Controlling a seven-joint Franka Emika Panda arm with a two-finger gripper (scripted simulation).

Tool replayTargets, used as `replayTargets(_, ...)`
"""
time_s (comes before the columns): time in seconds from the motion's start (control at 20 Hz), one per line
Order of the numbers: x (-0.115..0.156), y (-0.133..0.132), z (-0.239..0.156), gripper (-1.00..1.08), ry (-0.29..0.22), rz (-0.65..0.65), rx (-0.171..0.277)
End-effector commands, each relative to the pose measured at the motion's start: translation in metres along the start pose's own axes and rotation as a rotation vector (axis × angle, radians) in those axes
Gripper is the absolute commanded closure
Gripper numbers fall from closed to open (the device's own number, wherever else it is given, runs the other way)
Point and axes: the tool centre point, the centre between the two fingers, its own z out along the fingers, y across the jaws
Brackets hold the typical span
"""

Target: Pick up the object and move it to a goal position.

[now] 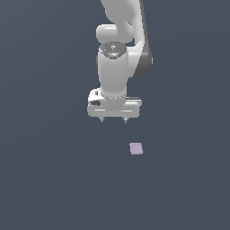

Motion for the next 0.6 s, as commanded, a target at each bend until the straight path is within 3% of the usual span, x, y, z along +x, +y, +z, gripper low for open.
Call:
replayTargets(0.0,0.0000,0.0000,0.0000,-0.92,0.000,0.000,0.000)
replayTargets(0.55,0.0030,0.0086,0.0002,-0.92,-0.002,-0.018,-0.009)
